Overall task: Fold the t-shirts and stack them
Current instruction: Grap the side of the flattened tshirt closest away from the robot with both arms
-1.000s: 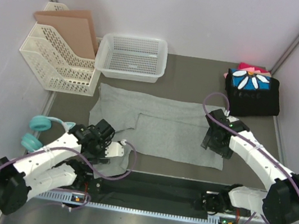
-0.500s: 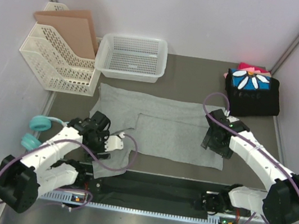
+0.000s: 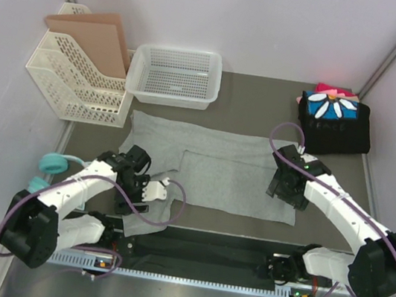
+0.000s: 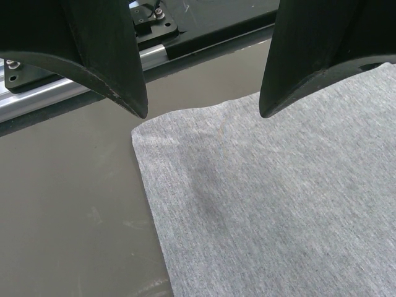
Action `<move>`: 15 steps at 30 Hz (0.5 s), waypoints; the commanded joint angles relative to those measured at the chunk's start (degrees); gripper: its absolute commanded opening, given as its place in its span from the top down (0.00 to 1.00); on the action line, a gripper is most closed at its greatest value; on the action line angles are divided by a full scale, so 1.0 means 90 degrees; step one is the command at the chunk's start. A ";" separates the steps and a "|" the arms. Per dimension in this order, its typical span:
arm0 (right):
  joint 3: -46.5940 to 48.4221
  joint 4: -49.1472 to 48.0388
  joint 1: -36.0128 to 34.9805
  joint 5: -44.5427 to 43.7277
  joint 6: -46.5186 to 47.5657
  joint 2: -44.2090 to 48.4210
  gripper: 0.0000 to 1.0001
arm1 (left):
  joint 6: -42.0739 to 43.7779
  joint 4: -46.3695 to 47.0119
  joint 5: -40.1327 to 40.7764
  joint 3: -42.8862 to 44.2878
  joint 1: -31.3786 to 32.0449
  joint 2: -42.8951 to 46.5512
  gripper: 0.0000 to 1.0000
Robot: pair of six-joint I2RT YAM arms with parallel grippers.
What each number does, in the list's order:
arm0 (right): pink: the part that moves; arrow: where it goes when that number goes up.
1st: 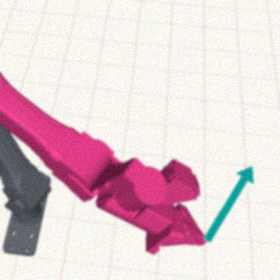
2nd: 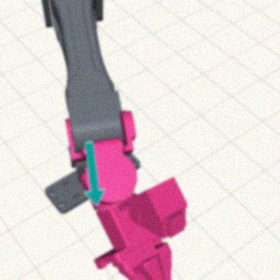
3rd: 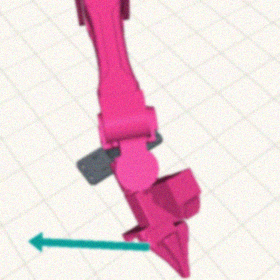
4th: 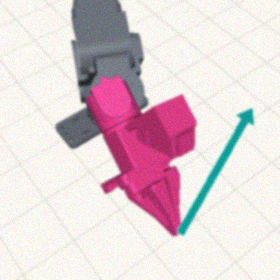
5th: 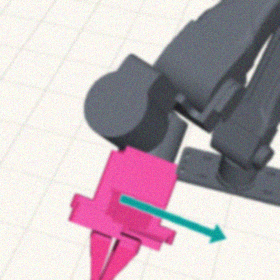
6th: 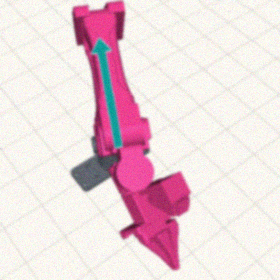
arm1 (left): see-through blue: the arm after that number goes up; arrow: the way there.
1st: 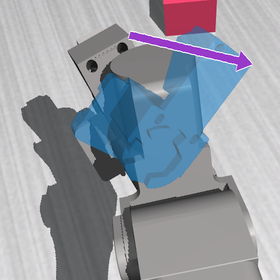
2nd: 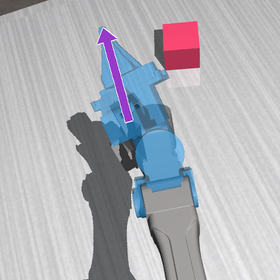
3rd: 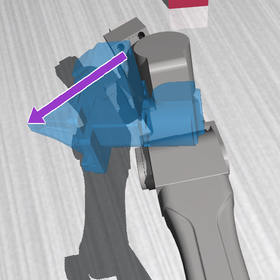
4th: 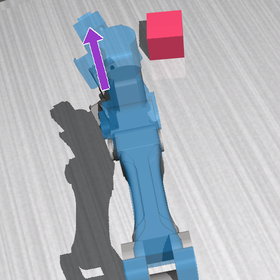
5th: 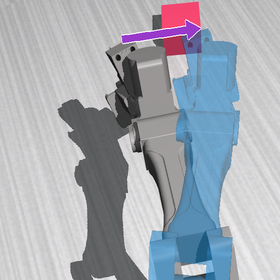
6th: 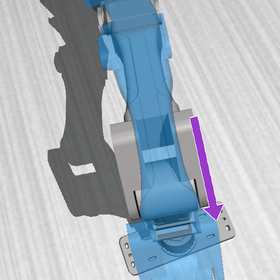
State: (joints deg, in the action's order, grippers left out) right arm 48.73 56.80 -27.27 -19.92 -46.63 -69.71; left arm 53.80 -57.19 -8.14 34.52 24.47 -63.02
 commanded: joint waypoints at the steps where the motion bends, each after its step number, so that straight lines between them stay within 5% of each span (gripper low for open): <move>1: 0.0103 -0.0061 -0.0105 -0.0150 -0.0063 0.0080 0.27 | 0.0506 -0.0267 -0.0131 0.0129 0.0084 -0.0204 0.23; 15: 0.0172 -0.0031 -0.0105 -0.0159 -0.0073 0.0040 0.27 | 0.0322 0.0123 0.0514 -0.0145 0.1158 -0.0838 0.28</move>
State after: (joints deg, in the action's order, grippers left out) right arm 48.75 56.84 -27.27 -19.90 -46.63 -69.84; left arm 57.45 -58.15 -3.79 34.11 33.71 -68.34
